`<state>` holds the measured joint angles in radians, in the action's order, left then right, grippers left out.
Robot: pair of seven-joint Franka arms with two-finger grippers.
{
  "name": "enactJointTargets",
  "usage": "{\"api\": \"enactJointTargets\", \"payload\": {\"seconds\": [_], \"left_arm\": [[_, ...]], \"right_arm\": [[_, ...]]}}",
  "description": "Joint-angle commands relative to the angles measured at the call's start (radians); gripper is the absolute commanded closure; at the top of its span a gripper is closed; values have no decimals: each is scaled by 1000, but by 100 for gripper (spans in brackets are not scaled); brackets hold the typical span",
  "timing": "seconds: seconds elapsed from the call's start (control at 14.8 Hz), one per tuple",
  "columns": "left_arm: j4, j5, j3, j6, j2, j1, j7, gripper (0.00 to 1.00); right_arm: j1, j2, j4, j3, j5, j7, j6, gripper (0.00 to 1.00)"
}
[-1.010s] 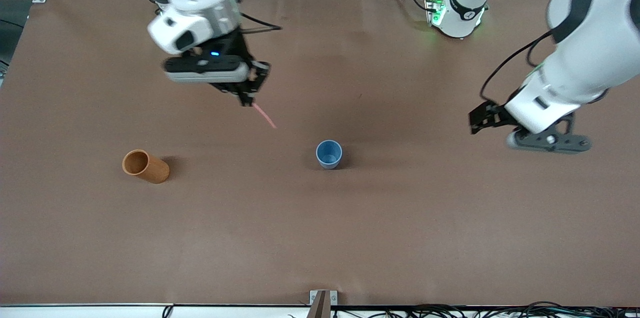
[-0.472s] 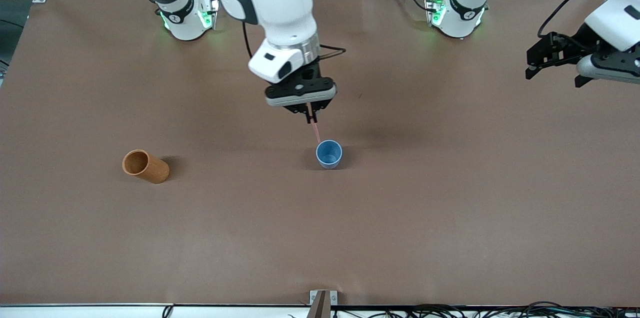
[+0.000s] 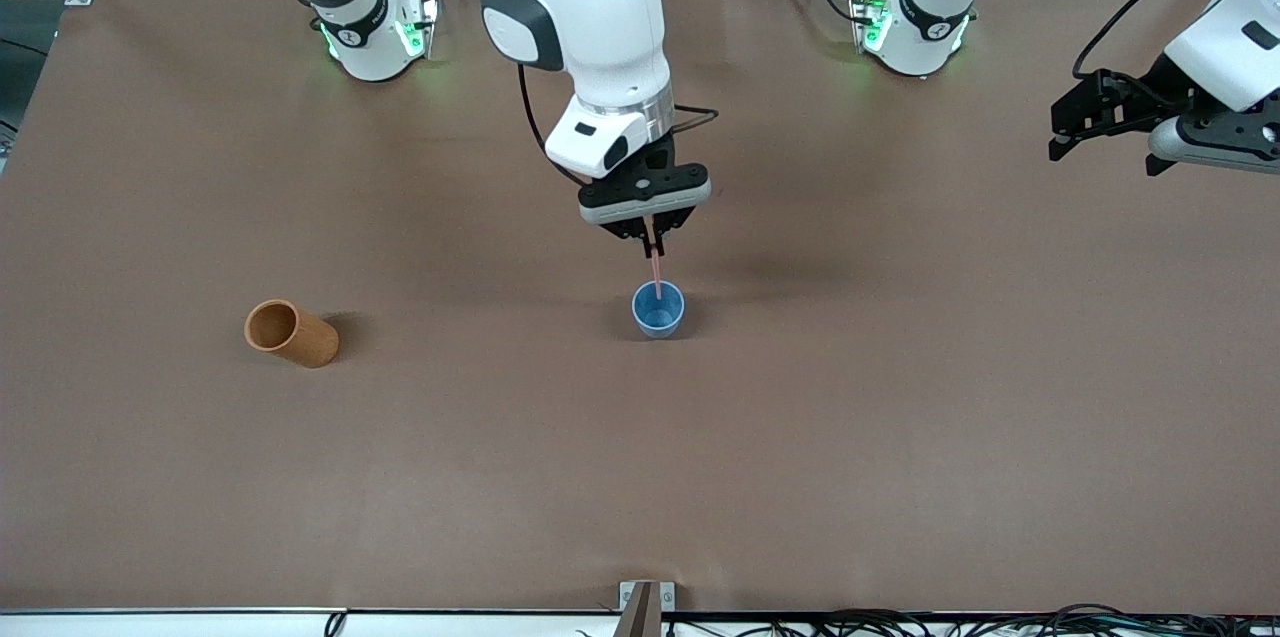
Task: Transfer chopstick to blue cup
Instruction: 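Carry the stick over the blue cup while the left gripper withdraws, then lower the pink stick into the blue cup and open the right gripper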
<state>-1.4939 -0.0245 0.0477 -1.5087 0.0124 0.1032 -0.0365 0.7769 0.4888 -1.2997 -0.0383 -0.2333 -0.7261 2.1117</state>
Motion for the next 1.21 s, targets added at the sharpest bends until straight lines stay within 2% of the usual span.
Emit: {"api": "enactJointTargets", "payload": {"seconds": [0.0, 0.2, 0.27, 0.47, 0.61, 0.74, 0.81, 0.94, 1.01, 1.15], "left_arm": [[-6, -8, 4, 2, 17, -2, 4, 0], [-6, -9, 6, 2, 28, -8, 3, 0], [-5, -8, 6, 2, 28, -19, 1, 0], [-3, -8, 6, 2, 28, -27, 1, 0], [-3, -9, 7, 2, 31, -27, 0, 0], [-3, -11, 9, 2, 32, -27, 0, 0], [-6, -11, 9, 2, 31, -25, 0, 0], [-9, -11, 7, 2, 26, -25, -6, 0], [-11, -11, 7, 2, 23, -25, -11, 0], [-8, -8, 9, 2, 20, -23, -8, 0]], "right_arm": [[22, 28, 2, 8, -73, 5, 10, 96], [35, 66, -7, 8, -103, 5, 36, 95], [36, 76, -15, 8, -119, 5, 56, 92], [38, 99, -76, 8, -161, -1, 175, 91], [45, 100, -96, 8, -169, -4, 198, 89], [41, 100, -95, 8, -169, -3, 200, 74], [38, 100, -95, 8, -167, -4, 200, 59], [33, 97, -95, 8, -167, -4, 203, 9], [30, 91, -90, 9, -167, -4, 203, 0], [24, 71, -85, 12, -159, 4, 192, 0]]}}
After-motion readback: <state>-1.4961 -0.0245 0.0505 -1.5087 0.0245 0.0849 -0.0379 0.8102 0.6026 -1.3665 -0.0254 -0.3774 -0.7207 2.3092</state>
